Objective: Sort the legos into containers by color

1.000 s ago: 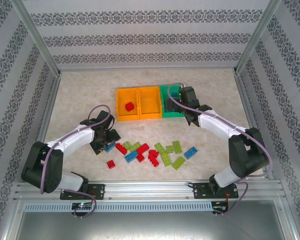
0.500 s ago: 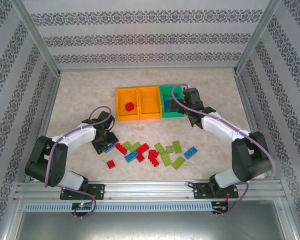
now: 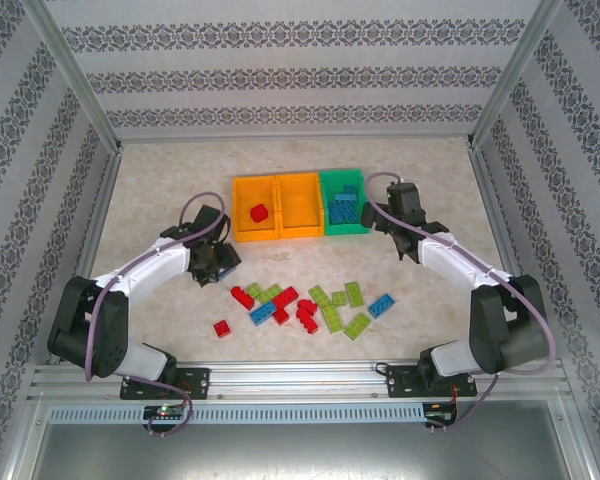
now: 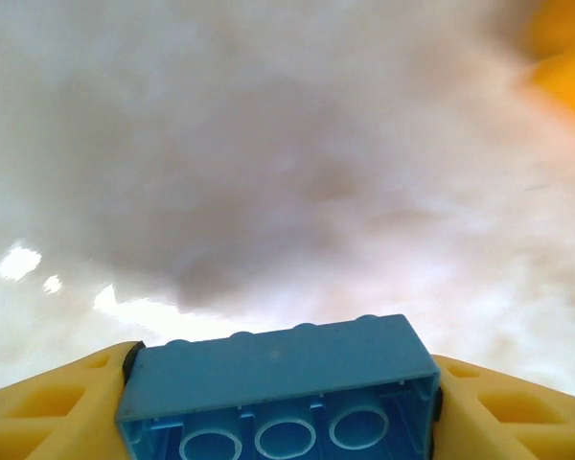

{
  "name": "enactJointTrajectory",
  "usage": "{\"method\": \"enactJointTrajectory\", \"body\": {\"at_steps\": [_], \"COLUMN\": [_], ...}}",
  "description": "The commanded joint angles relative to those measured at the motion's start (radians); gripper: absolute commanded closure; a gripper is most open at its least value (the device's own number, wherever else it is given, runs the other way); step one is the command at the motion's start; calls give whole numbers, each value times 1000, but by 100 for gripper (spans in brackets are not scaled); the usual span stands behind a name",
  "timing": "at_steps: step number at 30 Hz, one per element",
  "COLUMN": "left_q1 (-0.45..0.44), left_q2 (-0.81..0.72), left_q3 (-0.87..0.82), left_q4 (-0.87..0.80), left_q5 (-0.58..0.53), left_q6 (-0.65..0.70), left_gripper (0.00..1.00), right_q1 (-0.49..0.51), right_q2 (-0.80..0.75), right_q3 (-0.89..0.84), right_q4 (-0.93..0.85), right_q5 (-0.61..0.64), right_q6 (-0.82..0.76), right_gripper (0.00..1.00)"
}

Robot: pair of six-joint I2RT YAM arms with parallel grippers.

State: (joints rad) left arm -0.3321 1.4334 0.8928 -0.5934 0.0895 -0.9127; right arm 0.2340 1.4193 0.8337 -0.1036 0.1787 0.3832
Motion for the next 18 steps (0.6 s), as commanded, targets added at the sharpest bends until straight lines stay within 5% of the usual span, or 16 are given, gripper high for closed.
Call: {"method": "enactJointTrajectory", "body": {"at_steps": [1, 9, 18], "left_q1": [-15, -129, -191], "left_q2": [12, 291, 683], "left_q3": [131, 488, 994], "left_q4": [87, 282, 246], "left_q5": [4, 234, 493], "left_q6": [107, 262, 347], "left_gripper": [48, 48, 47], "right_q1": [-30, -70, -70], "right_q2": [-44, -95, -208], "right_q3": [-44, -132, -204], "right_q4": [-10, -7, -200], "right_q5": [-40, -123, -131], "right_q6": [46, 80, 224], "right_gripper": [2, 2, 3]}}
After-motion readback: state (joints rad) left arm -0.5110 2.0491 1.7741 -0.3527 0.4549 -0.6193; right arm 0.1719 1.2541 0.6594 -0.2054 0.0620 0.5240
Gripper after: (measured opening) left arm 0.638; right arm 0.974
